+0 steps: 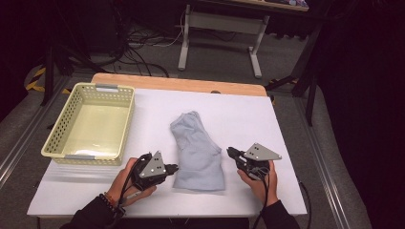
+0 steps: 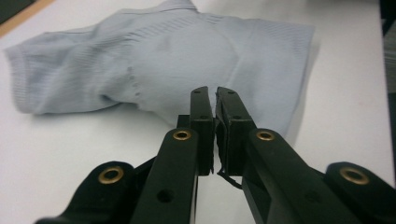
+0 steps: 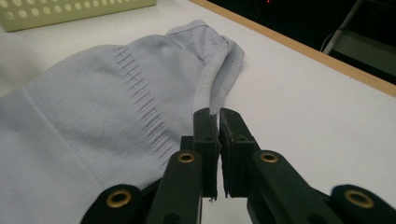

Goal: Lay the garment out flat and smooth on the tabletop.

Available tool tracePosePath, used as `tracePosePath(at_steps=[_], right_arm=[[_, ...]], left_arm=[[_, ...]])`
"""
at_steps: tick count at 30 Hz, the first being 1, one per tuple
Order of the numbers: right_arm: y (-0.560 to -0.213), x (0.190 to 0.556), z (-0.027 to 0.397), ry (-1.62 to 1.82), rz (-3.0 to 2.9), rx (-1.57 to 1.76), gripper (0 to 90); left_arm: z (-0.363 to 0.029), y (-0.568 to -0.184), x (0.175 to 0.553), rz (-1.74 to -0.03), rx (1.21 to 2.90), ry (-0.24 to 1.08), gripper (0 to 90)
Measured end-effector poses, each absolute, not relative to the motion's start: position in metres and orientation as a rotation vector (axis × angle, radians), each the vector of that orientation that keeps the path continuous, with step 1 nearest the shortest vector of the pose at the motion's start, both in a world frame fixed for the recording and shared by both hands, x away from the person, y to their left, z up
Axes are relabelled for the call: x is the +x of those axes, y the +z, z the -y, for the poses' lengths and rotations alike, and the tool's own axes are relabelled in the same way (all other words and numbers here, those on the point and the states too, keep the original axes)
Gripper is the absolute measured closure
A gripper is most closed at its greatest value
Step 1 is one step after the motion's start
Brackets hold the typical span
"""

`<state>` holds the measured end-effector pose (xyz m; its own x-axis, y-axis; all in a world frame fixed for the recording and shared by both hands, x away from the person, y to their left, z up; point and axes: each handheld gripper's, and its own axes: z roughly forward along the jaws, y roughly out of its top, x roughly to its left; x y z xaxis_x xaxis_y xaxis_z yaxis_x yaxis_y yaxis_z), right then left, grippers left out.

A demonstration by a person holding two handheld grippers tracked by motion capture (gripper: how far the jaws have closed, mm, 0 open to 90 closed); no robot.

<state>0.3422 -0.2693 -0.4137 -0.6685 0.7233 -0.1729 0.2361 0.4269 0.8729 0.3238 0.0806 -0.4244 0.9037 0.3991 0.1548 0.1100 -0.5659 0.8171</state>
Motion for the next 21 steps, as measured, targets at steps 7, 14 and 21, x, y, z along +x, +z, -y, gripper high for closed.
tracePosePath(at_steps=[7,14,21], right_arm=[[-0.41,0.328,0.278,1.218,-2.127,0.803,72.4],[-0.412,0.314,0.286,1.241,-2.125,0.838,51.4],[-0.421,0.305,0.28,1.208,-2.155,0.865,26.4]], left_arm=[[-0.098,-0.423,0.323,-0.401,2.141,0.453,80.9],[-0.111,-0.427,0.321,-0.441,2.13,0.498,68.7],[-0.126,-0.437,0.312,-0.492,2.11,0.559,45.3]])
